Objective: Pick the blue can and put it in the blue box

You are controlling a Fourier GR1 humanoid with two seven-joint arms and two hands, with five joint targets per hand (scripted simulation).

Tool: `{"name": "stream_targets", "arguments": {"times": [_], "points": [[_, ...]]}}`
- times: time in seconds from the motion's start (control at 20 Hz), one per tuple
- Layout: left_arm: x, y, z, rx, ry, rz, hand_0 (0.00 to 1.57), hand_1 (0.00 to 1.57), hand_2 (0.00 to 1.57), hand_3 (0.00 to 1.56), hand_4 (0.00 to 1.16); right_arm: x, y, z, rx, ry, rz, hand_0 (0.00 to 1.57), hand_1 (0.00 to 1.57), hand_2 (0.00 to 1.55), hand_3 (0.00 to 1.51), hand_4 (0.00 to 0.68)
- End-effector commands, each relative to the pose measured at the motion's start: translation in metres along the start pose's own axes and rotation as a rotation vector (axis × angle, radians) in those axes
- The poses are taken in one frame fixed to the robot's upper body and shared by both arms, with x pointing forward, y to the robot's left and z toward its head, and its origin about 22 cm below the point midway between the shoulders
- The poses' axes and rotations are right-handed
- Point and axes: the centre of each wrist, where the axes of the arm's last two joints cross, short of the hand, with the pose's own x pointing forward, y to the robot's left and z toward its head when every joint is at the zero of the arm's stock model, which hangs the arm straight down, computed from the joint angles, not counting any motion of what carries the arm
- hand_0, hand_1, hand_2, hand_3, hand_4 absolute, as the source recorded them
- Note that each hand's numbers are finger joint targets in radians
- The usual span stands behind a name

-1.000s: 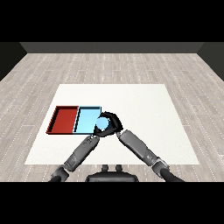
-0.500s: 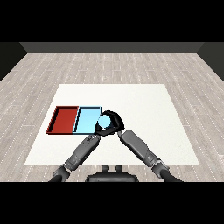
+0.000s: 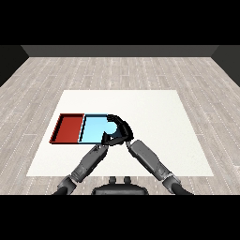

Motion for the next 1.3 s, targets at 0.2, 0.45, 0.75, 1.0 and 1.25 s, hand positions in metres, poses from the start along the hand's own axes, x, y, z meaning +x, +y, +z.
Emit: {"name": "stream_targets", "arguments": {"times": [0.2,0.45,0.75,1.0,1.25], "points": [[0.002,-0.005,-0.007,0.014,-0.006,-0.024,1.57,1.57,1.56,1.49,1.14,0.007,-0.002,-0.001,-0.024,0.012,-0.013,0.0,0.0,0.0,0.0,0.0],[-0.002,0.011,-0.001,0.021,-0.01,-0.06,1.57,1.57,1.57,1.51,1.13,0.02,-0.016,0.002,-0.032,-0.004,-0.049,0.0,0.0,0.0,0.0,0.0],[-0.01,0.02,-0.001,0.036,-0.012,-0.059,1.57,1.57,1.57,1.5,1.13,0.033,-0.04,0.025,-0.049,-0.051,-0.056,0.0,0.0,0.0,0.0,0.0],[-0.004,0.018,0.007,0.05,-0.005,-0.113,1.57,1.57,1.57,1.49,1.13,0.049,-0.066,0.054,-0.129,-0.098,-0.048,0.0,0.0,0.0,0.0,0.0],[-0.004,0.035,-0.005,0.084,-0.002,-0.156,1.57,1.57,1.57,1.49,1.12,0.072,-0.104,0.086,-0.232,-0.169,-0.077,0.0,0.0,0.0,0.0,0.0]]}}
